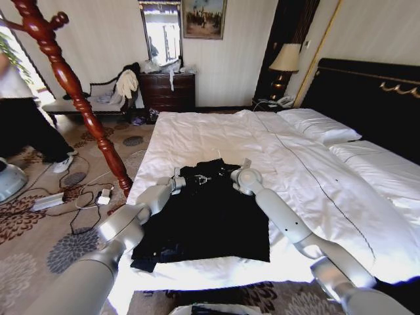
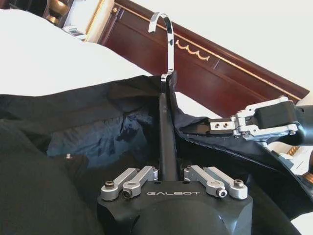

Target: Pick up the clothes from the bed and hang them on the clothes hanger.

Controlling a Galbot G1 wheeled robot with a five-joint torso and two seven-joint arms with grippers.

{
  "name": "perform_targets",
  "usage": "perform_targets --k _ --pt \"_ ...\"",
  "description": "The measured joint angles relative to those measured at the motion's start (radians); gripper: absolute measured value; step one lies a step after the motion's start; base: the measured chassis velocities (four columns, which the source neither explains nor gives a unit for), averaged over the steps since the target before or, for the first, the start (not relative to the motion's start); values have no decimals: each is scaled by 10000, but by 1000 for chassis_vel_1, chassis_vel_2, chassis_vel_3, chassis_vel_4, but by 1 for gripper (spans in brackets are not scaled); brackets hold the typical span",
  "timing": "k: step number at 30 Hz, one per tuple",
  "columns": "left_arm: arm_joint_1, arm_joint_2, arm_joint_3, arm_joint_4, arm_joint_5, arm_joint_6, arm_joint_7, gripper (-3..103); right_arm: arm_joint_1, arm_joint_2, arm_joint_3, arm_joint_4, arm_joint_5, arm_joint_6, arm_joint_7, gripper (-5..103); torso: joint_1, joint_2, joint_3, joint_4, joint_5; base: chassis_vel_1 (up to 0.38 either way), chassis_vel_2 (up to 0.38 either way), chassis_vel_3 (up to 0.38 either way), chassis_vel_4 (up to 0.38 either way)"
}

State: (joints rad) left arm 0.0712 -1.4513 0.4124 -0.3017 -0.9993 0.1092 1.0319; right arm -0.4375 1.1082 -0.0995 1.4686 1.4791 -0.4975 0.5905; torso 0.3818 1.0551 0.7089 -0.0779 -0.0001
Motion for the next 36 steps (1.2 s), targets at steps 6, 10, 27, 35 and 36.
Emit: perform_targets --k 6,10,27,35,36 --pt "-9 -23 -14 27 137 31 -381 16 -362 -387 189 604 10 3 -49 25 -1 1 -1 -3 0 0 0 0 0" --pt "-128 9 -47 6 182 33 -911 24 -695 -698 494 1150 53 2 39 42 0 0 -1 0 1 0 0 0 0" --pt "-209 1057 249 -886 675 -320 -1615 83 -1659 -1457 1333 2293 -188 -69 61 99 0 0 -1 -3 0 0 0 0 0" --pt "531 3548 1187 -4336 -440 -339 -2620 100 -1905 -1854 1458 2470 -1466 -22 -576 100 -1 1 -1 1 -2 0 0 0 0" --pt "749 3988 1258 -5134 -600 -332 -2881 100 -1902 -1944 1443 2470 -1751 13 -748 100 -1 1 -1 -2 -2 0 0 0 0"
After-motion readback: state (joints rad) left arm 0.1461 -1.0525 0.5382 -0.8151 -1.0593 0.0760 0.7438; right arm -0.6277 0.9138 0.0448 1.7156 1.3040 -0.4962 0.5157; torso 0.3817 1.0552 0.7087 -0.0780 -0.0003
